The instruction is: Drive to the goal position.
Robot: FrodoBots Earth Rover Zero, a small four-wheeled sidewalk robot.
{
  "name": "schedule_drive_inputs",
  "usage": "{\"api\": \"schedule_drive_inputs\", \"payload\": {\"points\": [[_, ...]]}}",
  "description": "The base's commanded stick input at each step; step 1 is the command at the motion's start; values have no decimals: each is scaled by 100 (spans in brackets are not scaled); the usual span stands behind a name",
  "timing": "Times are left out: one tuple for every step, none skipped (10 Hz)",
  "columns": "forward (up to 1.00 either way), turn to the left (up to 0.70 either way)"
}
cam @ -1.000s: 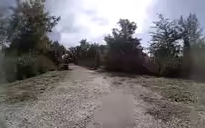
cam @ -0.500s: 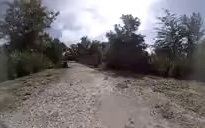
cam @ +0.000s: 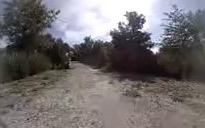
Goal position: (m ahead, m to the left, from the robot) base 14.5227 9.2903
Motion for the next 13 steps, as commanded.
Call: {"api": "schedule_drive_inputs", "payload": {"points": [[85, 0], [85, 0], [85, 0], [85, 0], [85, 0], [85, 0], [85, 0], [85, 0], [85, 30], [85, 34], [85, 34], [85, 34], [85, 8]]}}
